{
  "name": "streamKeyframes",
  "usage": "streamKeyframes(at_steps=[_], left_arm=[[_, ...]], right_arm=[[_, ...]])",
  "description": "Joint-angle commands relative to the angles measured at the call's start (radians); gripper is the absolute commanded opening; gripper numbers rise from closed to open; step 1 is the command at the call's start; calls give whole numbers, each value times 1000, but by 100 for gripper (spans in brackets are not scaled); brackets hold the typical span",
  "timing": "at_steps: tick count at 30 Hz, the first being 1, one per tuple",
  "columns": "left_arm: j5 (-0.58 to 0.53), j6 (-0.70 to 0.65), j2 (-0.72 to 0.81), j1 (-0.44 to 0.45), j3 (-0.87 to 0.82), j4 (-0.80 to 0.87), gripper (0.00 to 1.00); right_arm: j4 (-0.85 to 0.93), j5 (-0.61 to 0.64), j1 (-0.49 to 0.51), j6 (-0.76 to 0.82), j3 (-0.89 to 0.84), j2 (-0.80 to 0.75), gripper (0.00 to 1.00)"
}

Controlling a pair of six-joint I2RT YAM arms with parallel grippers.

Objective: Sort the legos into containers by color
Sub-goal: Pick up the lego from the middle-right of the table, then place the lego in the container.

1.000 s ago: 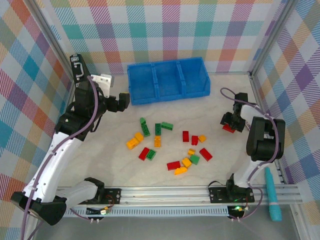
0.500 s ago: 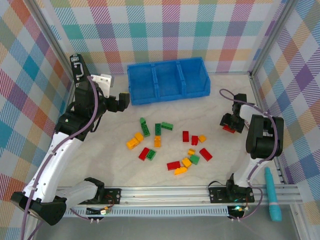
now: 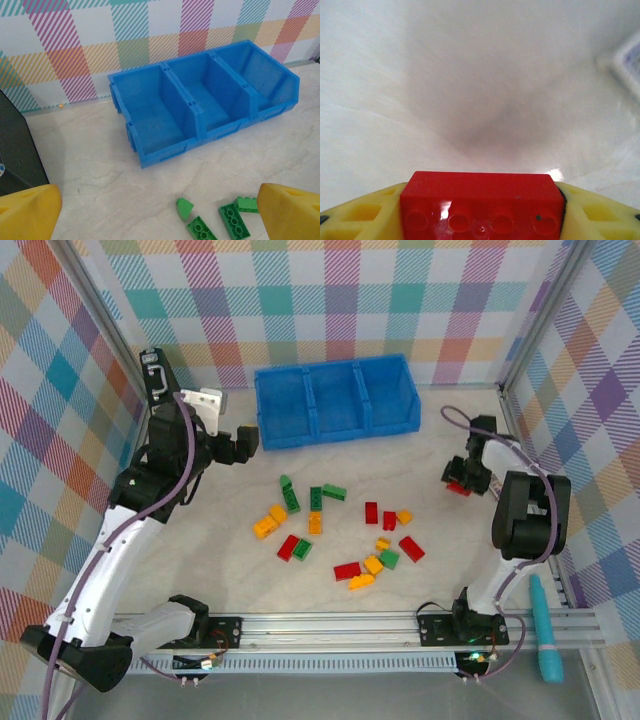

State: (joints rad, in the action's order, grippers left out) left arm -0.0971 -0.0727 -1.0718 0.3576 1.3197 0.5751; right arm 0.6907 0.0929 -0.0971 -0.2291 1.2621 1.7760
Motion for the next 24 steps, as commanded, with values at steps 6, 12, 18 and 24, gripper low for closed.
streamKeyframes(at_steps=[6, 12, 18, 24], left_arm=[[-14, -28, 29, -12, -2, -6, 100], [-31, -36, 27, -13, -2, -5, 100], [-13, -47, 20, -12, -4, -7, 100], [8, -55, 3, -12, 4, -1, 100]], right_arm=[[-2, -47, 161, 107, 471, 99, 53], [-4, -11, 238, 177, 802, 345, 53], [68, -39, 253, 206, 1082, 593, 56], [99, -42, 267, 249, 1188, 702, 61]])
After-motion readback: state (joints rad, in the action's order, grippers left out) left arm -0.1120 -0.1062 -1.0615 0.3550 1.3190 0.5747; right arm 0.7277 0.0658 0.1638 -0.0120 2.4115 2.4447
